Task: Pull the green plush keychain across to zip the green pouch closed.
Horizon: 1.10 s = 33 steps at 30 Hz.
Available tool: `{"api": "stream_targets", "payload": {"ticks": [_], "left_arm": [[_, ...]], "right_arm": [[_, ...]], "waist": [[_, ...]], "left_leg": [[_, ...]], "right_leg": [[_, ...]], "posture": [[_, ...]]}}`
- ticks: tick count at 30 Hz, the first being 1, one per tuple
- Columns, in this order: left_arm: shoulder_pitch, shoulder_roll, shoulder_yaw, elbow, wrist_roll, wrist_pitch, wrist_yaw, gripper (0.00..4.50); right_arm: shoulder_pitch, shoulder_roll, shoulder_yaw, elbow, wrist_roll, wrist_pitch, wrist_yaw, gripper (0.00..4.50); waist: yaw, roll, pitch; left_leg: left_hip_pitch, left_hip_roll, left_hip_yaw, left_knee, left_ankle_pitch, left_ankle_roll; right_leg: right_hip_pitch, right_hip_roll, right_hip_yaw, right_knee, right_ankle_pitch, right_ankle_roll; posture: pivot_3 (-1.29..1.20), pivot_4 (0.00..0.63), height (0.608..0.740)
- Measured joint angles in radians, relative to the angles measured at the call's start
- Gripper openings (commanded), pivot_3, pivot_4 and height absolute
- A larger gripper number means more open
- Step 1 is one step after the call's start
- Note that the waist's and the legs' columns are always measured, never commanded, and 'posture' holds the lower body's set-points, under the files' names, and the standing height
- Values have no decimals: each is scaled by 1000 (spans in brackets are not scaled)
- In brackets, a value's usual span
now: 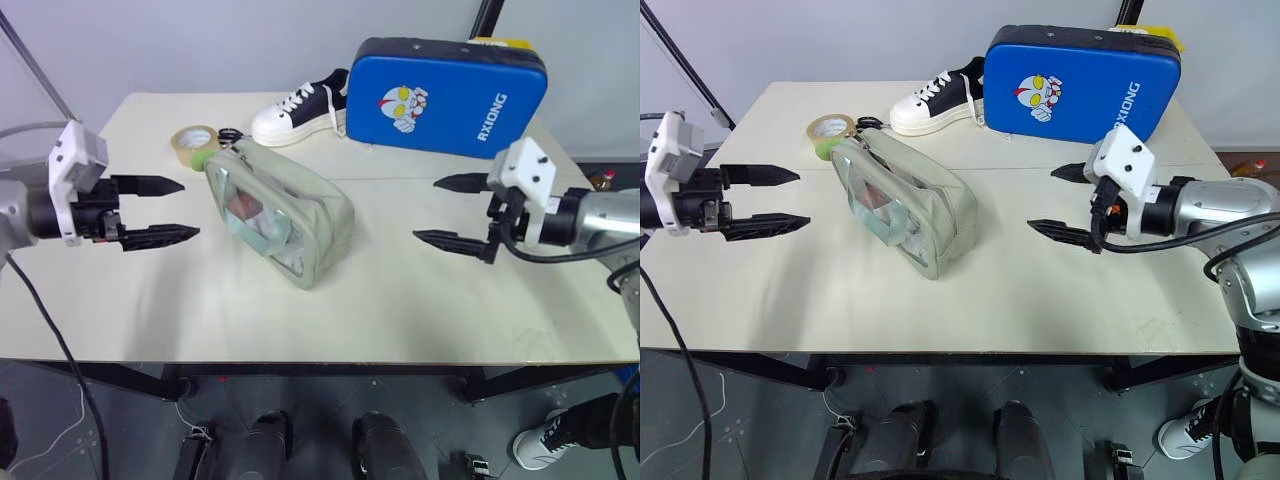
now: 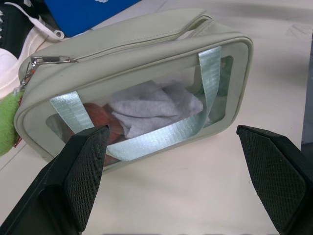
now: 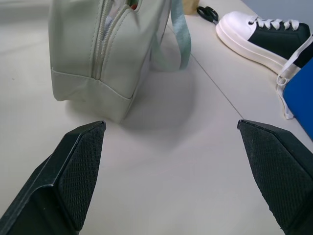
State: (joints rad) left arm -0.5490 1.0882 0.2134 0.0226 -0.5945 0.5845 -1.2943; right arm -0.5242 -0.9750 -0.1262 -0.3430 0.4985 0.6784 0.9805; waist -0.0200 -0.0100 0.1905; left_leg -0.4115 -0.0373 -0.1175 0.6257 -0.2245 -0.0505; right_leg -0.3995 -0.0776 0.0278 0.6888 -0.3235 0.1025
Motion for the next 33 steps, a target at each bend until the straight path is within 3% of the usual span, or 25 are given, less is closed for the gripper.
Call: {"api": "stream_targets", "payload": {"ticks": [11,19,27,33], "left_arm": [[23,10,10,3,-5,-20,-25,4447],[29,-10,78,46,-11,-52,-20,4447],[35,-22,175,64,-96,-25,-32,4447],[-30,-19,204,123,-136,-3,-29,4447]], "right_arm": [[-7,1,0,-5,20,13,-4,4500],[-144,62,59,-2,35,129,-88,4500],[-569,297,237,253,15,387,-203,4500],[-752,501,350,447,-26,474,-252,4500]], "waist": [[0,0,0],[-5,0,0],[-31,0,0],[-35,0,0]], "left_leg": [[0,0,0,0,0,0],[0,0,0,0,0,0],[-1,0,-1,0,0,0],[-16,-1,-1,5,1,-2]], "right_leg": [[0,0,0,0,0,0],[-1,0,0,1,0,0],[-4,-1,0,2,0,0],[-19,-1,-1,11,0,0]], "posture": [[0,150,695],[0,150,695],[0,150,695],[0,150,695]]}}
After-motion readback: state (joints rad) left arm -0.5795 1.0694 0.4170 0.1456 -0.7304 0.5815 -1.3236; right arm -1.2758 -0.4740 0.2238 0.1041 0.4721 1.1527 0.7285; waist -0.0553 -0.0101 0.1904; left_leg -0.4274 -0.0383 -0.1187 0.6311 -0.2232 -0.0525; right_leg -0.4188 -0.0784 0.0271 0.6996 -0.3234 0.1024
